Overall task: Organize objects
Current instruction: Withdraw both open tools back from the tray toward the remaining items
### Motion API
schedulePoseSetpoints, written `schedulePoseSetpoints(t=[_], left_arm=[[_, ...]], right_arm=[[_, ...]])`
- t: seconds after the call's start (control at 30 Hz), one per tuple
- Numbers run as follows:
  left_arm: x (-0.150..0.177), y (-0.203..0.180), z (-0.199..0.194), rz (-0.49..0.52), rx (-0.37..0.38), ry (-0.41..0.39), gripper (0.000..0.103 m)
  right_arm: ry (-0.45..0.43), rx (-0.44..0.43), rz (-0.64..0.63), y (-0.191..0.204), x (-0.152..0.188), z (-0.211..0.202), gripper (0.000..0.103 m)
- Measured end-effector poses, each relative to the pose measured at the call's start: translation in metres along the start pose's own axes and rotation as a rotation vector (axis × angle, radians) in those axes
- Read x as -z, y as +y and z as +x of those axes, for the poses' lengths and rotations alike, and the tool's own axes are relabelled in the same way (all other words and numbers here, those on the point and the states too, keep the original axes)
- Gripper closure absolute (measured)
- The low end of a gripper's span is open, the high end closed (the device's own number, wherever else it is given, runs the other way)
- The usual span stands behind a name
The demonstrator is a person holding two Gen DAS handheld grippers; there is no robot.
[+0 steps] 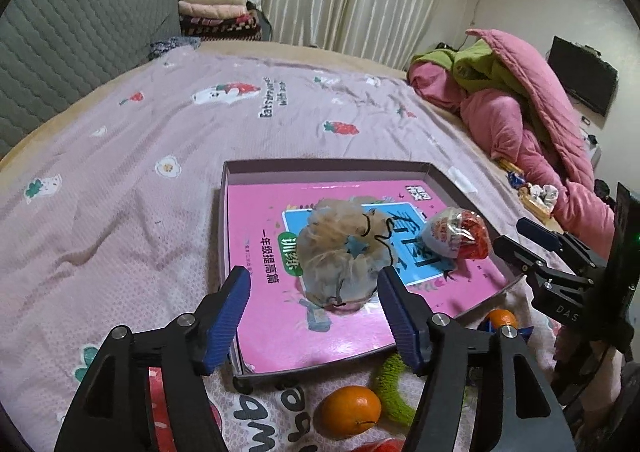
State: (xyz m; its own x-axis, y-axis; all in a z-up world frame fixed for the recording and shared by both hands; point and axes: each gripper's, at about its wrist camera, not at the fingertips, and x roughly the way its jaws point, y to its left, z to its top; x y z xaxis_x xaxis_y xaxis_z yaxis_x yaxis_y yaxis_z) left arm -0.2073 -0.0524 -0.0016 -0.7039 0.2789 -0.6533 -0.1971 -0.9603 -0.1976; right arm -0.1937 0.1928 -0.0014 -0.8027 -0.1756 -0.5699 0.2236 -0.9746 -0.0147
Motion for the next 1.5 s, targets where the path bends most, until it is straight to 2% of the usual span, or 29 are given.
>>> schedulePoseSetpoints(t=[0.17, 0.27, 0.73, 1.07, 1.13, 1.23, 1.5], left_arm=[[0.004, -0.001, -0.01, 0.004, -0.008, -0.028, 0.035], [0.008, -0.001, -0.016, 0.002, -0.021, -0.041, 0.035], [0.031, -0.01, -0.04, 0.015, -0.03, -0.087, 0.034], [0.051, -0.019, -0.057, 0.03, -0.042, -0.114, 0.033], [0.054, -0.022, -0.058, 0.045, -0.045, -0.113, 0.03], [0.06, -0.025, -0.061, 0.06, -0.048, -0.12, 0.029], [0.074, -0.031, -0.07, 0.087, -0.058, -0.138, 0.029]], right_arm=[[-0.042, -0.005, 0.0, 0.002, -0.001, -0.012, 0.036], [-0.056, -0.013, 0.001, 0.003, -0.002, -0.016, 0.03], [-0.126, -0.049, -0.016, 0.012, 0.001, -0.042, 0.029], [-0.163, -0.029, -0.007, 0.014, 0.015, -0.065, 0.025], [-0.18, -0.027, -0.009, 0.017, 0.019, -0.073, 0.024], [-0.182, -0.035, -0.024, 0.023, 0.024, -0.078, 0.02], [-0.151, -0.031, -0.053, 0.037, 0.048, -0.089, 0.02]])
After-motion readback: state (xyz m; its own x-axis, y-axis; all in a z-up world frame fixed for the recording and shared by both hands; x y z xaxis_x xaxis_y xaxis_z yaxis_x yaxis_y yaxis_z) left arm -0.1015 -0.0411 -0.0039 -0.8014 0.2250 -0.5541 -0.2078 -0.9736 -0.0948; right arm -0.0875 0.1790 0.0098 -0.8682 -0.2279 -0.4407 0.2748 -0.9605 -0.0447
